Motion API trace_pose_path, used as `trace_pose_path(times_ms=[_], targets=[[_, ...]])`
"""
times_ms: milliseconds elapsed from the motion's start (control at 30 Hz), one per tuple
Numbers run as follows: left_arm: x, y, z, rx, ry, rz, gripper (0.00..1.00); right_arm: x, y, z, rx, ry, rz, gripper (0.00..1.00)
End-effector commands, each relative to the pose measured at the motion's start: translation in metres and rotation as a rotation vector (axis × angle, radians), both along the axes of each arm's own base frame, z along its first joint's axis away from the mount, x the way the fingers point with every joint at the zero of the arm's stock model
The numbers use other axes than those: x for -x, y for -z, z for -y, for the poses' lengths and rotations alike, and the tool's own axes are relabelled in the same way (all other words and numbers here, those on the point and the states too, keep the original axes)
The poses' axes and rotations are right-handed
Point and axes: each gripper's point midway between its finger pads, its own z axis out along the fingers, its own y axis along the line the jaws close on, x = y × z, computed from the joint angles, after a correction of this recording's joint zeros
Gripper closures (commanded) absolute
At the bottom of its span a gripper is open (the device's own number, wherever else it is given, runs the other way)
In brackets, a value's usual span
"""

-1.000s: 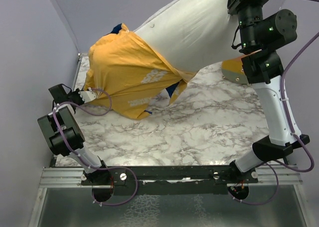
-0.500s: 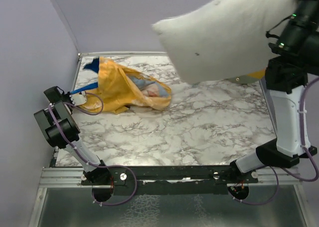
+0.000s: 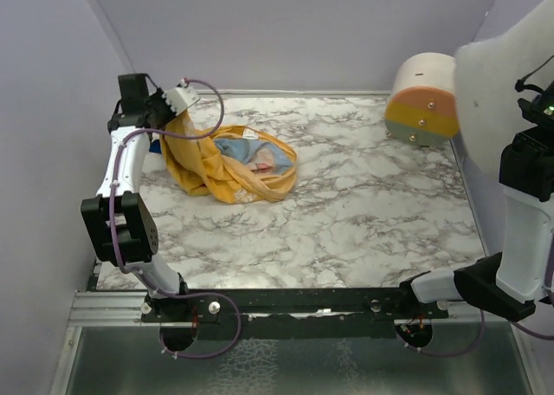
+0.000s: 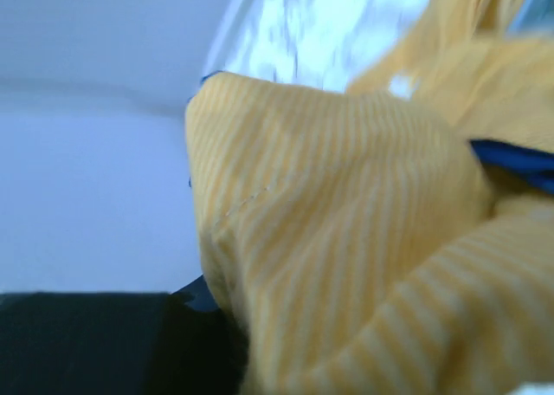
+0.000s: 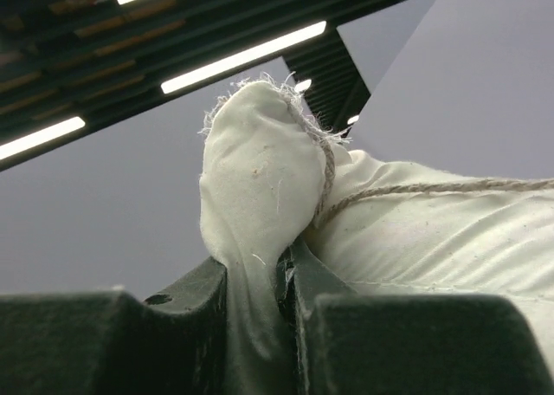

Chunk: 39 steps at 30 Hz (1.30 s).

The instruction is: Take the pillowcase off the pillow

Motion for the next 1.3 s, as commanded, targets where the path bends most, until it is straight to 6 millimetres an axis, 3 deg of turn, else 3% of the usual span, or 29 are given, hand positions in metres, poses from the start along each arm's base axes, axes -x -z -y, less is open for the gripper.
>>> trace_pose_path(times_ms=[0,33,67,133,167,233,333,433,500,600,667,767,900,967,1033,1100,1167,1267], targets=[[-0.01,-0.066,0.095,0.307,0.039,0.037,1.0,-0.022,-0.01,-0.053,0.087,-0.305,0.065,0.99],[-0.014,-0.082,0.108,0.349,0.045,0.047,0.88,-0.023,-0.011,-0.057,0.08,-0.341,0.068,0.99],[-0.02,-0.09,0.121,0.388,0.059,0.035,0.69,-0.024,-0.011,-0.061,0.077,-0.375,0.071,0.99],[-0.023,-0.112,0.141,0.455,0.088,0.025,0.14,-0.026,-0.013,-0.069,0.071,-0.45,0.078,0.99],[-0.025,-0.123,0.146,0.478,0.086,0.037,0.03,-0.026,-0.014,-0.073,0.068,-0.484,0.087,0.99],[-0.029,-0.136,0.148,0.499,0.068,0.065,0.01,-0.024,-0.017,-0.077,0.054,-0.541,0.1,0.99],[-0.03,-0.137,0.138,0.459,0.032,0.08,0.01,-0.024,-0.017,-0.085,0.029,-0.634,0.111,0.99],[-0.028,-0.125,0.12,0.424,-0.037,0.071,0.01,-0.041,-0.005,-0.103,0.009,-0.741,0.058,0.99],[-0.025,-0.112,0.105,0.392,-0.087,0.053,0.01,-0.064,0.015,-0.119,-0.012,-0.813,-0.019,0.99],[-0.011,-0.067,0.087,0.253,-0.105,-0.046,0.01,-0.105,0.063,-0.145,-0.052,-0.901,-0.192,0.99],[-0.005,-0.048,0.077,0.19,-0.118,-0.073,0.01,-0.132,0.104,-0.16,-0.079,-0.932,-0.314,0.99],[-0.003,-0.041,0.068,0.14,-0.127,-0.092,0.01,-0.165,0.174,-0.167,-0.115,-0.884,-0.483,0.99],[-0.001,-0.051,0.062,0.105,-0.096,-0.103,0.01,-0.197,0.267,-0.15,-0.133,-0.689,-0.699,0.99],[0.013,-0.043,0.061,0.039,-0.025,-0.166,0.01,-0.205,0.304,-0.14,-0.131,-0.607,-0.77,0.99],[0.045,-0.012,0.054,-0.162,0.106,-0.315,0.01,-0.211,0.334,-0.13,-0.125,-0.534,-0.83,0.99],[0.073,0.003,0.036,-0.433,0.181,-0.364,0.01,-0.216,0.358,-0.125,-0.112,-0.484,-0.881,0.99],[0.078,0.005,0.025,-0.604,0.245,-0.322,0.01,-0.219,0.376,-0.117,-0.118,-0.427,-0.911,0.99],[0.103,0.005,0.016,-0.702,0.334,-0.433,0.01,-0.221,0.397,-0.113,-0.099,-0.39,-0.942,0.99]])
